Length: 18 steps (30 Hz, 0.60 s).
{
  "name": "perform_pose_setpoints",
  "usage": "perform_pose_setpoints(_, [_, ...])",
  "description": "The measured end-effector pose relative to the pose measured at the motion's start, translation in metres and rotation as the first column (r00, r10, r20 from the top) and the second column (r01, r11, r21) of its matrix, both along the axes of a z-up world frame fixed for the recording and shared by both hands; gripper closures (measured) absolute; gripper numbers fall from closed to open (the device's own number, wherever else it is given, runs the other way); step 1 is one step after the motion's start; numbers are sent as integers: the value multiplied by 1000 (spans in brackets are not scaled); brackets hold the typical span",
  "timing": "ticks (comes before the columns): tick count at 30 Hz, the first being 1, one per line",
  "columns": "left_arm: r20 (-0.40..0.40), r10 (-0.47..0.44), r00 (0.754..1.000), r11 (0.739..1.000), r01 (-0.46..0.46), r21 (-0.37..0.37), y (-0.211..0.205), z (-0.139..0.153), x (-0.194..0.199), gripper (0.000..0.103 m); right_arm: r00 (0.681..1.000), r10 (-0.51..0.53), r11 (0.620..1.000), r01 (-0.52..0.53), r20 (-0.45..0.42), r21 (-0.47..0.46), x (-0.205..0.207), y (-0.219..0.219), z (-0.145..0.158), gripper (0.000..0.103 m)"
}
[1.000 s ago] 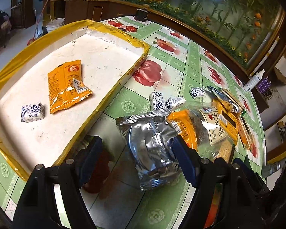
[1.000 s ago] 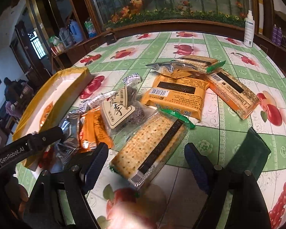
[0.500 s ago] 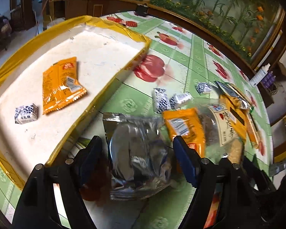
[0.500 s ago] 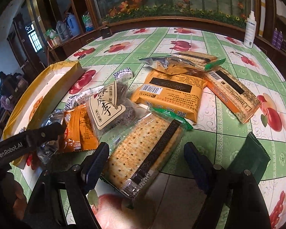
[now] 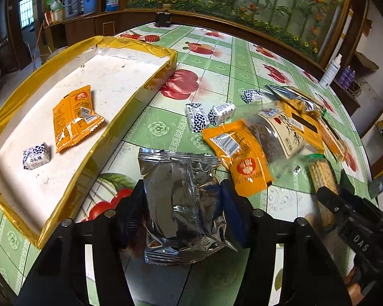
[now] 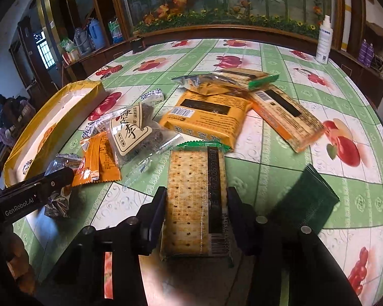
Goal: Organize snacks
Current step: 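Carry the silver bag with the left gripper while the right carries the cracker pack to the tray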
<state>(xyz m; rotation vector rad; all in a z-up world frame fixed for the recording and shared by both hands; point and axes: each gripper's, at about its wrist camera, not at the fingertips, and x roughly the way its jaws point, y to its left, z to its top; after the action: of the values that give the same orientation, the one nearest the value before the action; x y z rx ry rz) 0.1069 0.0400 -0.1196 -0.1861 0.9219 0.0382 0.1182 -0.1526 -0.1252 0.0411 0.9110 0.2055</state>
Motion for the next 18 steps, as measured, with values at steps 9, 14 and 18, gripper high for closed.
perform_pose_setpoints(9, [111, -34, 993, 991, 20, 130, -14, 35, -32, 47, 997, 46, 996, -51, 70, 77, -29, 0, 33, 55])
perform_pose_setpoints(14, [169, -32, 985, 983, 0, 183, -11, 52, -45, 47, 986, 108, 985, -124, 130, 120, -40, 16, 56, 56])
perform_pose_setpoints(18, [201, -13, 979, 981, -27, 195, 0, 62, -51, 46, 975, 152, 977, -172, 161, 123, -45, 33, 69, 56])
